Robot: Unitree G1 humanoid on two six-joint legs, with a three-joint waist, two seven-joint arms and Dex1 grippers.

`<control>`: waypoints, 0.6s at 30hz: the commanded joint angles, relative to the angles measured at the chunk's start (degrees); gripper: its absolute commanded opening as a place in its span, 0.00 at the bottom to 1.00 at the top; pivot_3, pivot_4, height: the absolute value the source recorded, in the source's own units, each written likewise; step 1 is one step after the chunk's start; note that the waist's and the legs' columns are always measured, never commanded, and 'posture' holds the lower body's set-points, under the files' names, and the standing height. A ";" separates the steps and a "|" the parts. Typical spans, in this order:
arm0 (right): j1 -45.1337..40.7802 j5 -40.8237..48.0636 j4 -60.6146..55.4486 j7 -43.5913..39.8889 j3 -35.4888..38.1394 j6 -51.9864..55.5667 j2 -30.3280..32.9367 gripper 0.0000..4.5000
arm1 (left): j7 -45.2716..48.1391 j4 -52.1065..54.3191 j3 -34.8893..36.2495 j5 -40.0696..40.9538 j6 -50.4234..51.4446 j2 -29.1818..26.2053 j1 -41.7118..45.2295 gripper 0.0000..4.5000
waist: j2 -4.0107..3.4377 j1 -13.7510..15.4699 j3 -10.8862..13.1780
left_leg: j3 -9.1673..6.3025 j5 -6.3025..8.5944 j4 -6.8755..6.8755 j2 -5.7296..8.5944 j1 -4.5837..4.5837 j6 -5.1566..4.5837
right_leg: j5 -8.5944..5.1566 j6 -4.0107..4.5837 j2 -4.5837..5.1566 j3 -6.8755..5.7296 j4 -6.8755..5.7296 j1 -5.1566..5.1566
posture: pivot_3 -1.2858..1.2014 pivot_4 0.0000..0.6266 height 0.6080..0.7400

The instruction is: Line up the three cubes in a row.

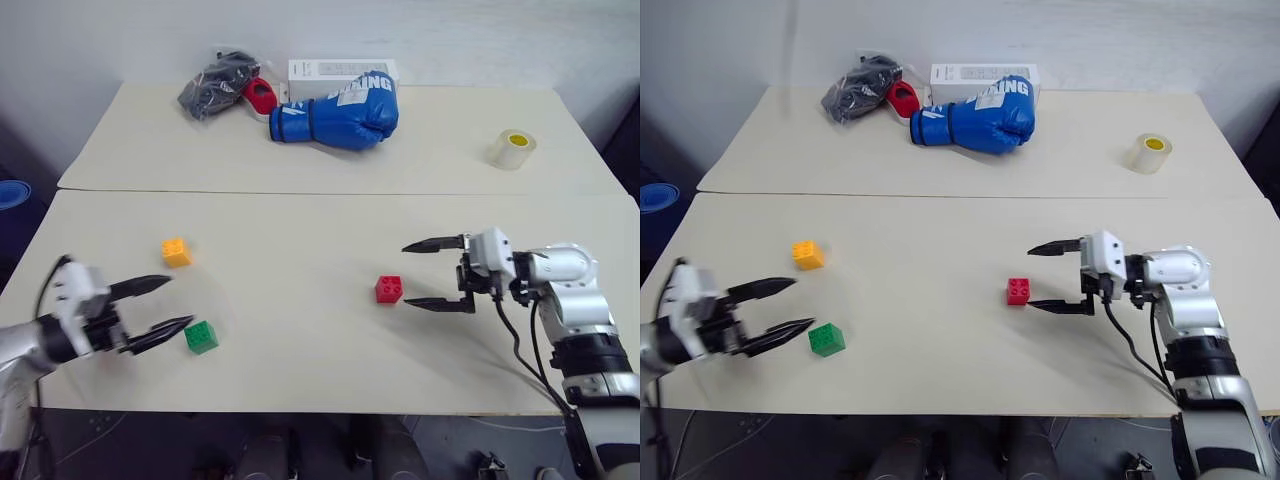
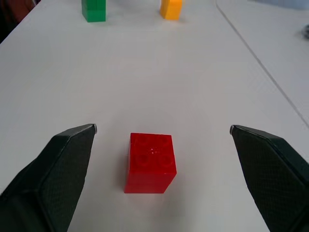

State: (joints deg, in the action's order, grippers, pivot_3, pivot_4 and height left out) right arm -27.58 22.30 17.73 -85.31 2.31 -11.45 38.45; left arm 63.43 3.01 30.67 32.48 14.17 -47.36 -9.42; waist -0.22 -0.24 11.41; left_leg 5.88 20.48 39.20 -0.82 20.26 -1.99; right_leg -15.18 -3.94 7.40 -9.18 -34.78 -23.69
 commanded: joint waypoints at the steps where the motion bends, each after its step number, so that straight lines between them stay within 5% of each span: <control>1: 6.62 8.53 -5.94 -1.28 6.78 -1.44 -0.51 0.99 | 1.63 -6.29 8.07 -0.64 -2.27 -1.38 -5.15 1.00 | 0.00 0.04 0.00 | 0.02 0.01 0.00 0.00 0.01 -0.02 | 0.00 0.00 0.00 0.01 0.01 -0.01 | 0.52 0.24 1.00; 8: 18.46 11.20 -8.42 -4.46 8.98 -2.36 0.09 0.99 | 3.88 -13.76 12.36 -2.56 -5.15 -1.46 -13.27 1.00 | 0.01 0.18 0.00 | 0.01 0.25 -0.01 0.00 -0.07 -0.07 | -0.01 0.02 0.09 0.05 0.18 0.01 | 0.52 0.24 1.00; 18: 22.38 12.06 -18.02 -1.64 6.67 -2.32 -1.42 0.99 | 4.08 3.03 0.64 0.50 -0.56 -0.11 -6.26 1.00 | 0.00 0.48 0.00 | 0.00 0.42 -0.01 0.00 -0.08 0.24 | -0.02 0.05 0.13 0.11 0.15 -0.02 | 0.52 0.24 1.00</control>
State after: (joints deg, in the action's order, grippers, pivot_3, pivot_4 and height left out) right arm -5.58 33.20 1.79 -87.38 8.72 -13.79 37.33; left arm 68.15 3.19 32.69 31.69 12.99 -48.02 -16.76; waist -0.22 0.24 11.41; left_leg 5.89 20.79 39.20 -0.82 20.17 -1.95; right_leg -15.20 -3.90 7.52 -9.07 -34.64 -23.70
